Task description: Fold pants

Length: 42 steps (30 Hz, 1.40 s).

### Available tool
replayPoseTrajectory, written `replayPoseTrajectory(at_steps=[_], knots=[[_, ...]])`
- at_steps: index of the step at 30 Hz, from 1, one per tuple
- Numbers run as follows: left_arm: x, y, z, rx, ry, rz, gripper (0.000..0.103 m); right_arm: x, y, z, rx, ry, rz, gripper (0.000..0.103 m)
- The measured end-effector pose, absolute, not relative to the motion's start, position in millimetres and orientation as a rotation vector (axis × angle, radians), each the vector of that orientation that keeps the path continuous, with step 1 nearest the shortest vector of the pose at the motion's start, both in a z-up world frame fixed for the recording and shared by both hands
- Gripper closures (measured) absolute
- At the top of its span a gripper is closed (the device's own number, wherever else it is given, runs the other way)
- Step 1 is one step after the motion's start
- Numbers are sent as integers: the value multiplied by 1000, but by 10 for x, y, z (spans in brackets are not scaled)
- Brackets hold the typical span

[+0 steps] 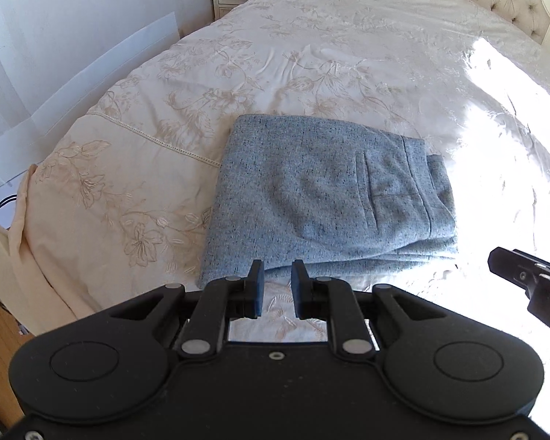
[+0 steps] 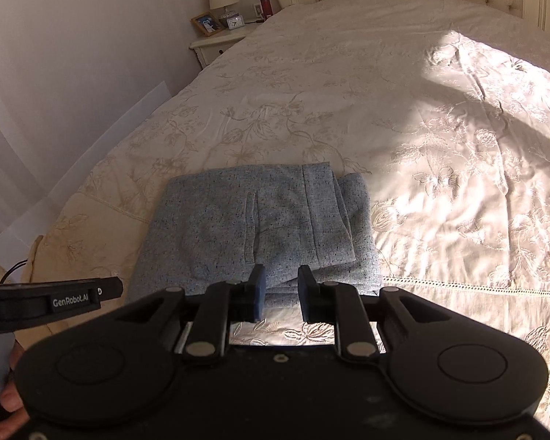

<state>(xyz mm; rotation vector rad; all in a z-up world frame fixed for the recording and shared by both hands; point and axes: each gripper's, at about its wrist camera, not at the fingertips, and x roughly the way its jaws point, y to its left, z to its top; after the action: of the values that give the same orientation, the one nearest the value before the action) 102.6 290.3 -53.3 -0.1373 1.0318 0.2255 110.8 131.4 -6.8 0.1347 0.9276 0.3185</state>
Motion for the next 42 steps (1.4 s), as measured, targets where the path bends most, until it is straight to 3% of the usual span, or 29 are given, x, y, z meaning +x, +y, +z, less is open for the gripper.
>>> replayPoseTrajectory(at_steps=[42], knots=[[847, 2709, -502, -115, 1064, 226, 78, 820, 1202, 126, 130, 883, 333, 79]])
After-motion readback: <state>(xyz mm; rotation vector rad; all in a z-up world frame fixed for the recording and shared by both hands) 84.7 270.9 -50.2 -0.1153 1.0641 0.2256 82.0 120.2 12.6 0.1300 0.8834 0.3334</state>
